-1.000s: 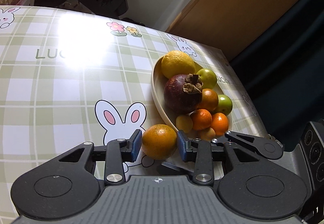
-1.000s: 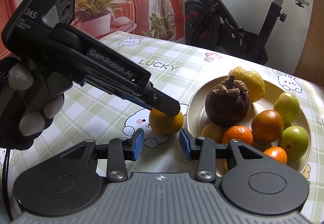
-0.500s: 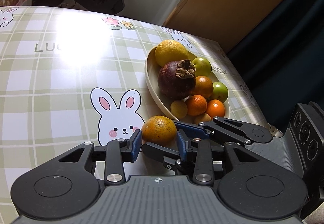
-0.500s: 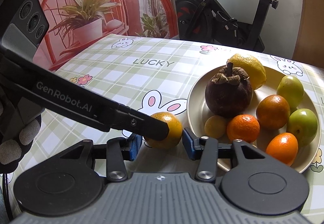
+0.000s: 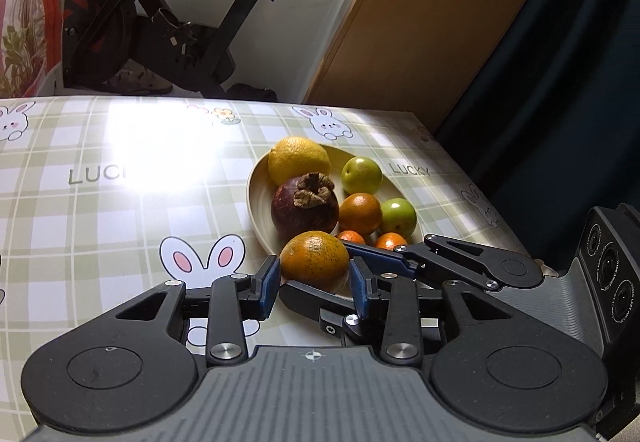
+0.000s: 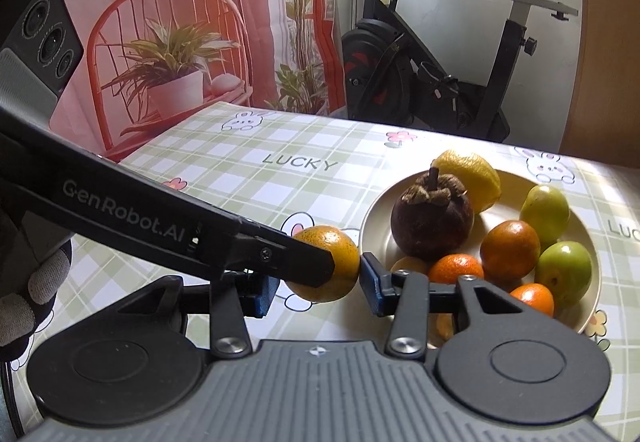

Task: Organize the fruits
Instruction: 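Lift the orange and carry it over the plate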

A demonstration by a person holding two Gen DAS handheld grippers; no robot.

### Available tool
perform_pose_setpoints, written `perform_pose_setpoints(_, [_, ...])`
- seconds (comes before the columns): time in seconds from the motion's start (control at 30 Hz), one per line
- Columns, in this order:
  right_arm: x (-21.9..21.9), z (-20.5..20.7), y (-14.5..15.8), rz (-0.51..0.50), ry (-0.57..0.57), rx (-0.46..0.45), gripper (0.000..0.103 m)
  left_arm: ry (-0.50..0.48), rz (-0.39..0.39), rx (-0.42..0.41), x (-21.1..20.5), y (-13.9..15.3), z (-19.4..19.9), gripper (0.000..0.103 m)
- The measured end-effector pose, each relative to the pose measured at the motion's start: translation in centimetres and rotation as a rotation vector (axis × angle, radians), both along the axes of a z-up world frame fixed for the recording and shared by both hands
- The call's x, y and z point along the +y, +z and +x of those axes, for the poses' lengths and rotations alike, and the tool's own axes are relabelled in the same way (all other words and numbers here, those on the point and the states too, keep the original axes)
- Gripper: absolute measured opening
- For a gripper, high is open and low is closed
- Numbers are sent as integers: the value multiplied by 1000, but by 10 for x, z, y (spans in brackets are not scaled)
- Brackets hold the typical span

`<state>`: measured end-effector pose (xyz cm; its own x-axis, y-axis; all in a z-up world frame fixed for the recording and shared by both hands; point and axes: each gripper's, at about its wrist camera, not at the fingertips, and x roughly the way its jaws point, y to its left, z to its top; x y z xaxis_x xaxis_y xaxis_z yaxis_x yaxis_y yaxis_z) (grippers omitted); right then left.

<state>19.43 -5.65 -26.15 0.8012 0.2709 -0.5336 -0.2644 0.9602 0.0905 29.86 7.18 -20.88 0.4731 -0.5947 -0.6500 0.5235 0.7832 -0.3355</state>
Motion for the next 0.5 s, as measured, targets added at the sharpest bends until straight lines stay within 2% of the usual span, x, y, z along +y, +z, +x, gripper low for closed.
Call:
perform_pose_setpoints(0.17, [-10, -6, 21, 3, -14, -71, 46, 2, -3, -75, -15, 27, -2, 38])
perform_pose_setpoints(0.4, [-34, -4, 57, 9, -52, -171, 46, -24, -5, -169, -58, 65, 9, 39])
perform_pose_setpoints(0.5, [-49, 1, 70, 7, -71, -205, 46, -34, -15, -179, -74, 69, 20, 39])
